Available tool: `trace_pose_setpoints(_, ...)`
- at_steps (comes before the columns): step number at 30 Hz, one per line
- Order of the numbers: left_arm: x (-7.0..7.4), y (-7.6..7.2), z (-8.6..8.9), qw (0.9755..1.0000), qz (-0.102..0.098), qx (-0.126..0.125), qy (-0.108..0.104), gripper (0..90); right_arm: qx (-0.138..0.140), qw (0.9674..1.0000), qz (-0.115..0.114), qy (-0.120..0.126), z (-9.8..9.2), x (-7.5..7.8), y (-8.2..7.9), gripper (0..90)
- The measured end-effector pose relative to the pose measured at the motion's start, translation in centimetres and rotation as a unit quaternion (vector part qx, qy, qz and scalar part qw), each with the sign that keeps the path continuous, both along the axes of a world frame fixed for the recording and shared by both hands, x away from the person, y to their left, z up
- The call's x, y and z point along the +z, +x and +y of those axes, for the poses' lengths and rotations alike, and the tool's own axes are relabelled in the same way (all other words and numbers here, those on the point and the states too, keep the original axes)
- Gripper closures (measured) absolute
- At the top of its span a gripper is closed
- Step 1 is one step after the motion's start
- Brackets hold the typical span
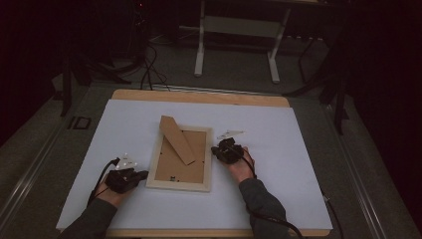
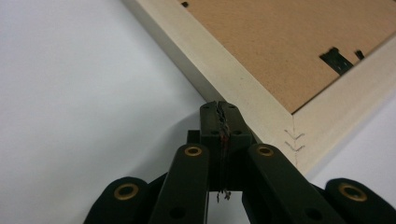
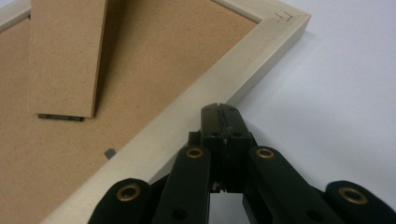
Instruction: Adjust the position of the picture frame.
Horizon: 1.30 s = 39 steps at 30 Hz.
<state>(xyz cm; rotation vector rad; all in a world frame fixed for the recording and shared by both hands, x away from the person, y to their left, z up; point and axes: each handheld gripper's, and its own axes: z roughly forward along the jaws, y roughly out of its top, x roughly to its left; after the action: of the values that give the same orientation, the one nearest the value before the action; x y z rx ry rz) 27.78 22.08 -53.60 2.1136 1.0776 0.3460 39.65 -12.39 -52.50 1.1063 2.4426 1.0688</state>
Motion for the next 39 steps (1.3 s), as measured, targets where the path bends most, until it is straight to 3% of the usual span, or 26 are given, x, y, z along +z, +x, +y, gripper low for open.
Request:
trace_pose_setpoints(13,0.1,-2.0,-3.6,0.9979,0.006,-0.064,0.004,90.0,-0.008,0.9999,0.007,-0.007,-0.6,0.3,0.6,89.6)
trace_pose_setpoints(24,0.2,-2.9,-7.3,0.9925,0.010,-0.122,0.004,90.0,-0.023,0.9994,0.012,-0.022,-1.4,0.2,1.2,89.7)
trace_pose_setpoints(29,0.2,-3.3,-9.7,0.9877,0.011,-0.156,0.005,90.0,-0.026,0.9991,0.010,-0.034,-1.7,0.2,1.7,89.8)
trace_pose_setpoints(30,0.2,-3.3,-9.7,0.9877,0.011,-0.156,0.005,90.0,-0.026,0.9991,0.010,-0.034,-1.7,0.2,1.7,89.8)
trace_pose_setpoints(31,0.2,-3.5,-10.4,0.9860,0.010,-0.166,0.004,90.0,-0.026,0.9990,0.009,-0.036,-1.9,0.2,1.8,89.8)
trace_pose_setpoints(39,0.1,-3.6,-11.4,0.9837,0.010,-0.179,-0.002,90.0,-0.029,0.9991,0.004,-0.032,-2.5,0.4,1.7,89.7)
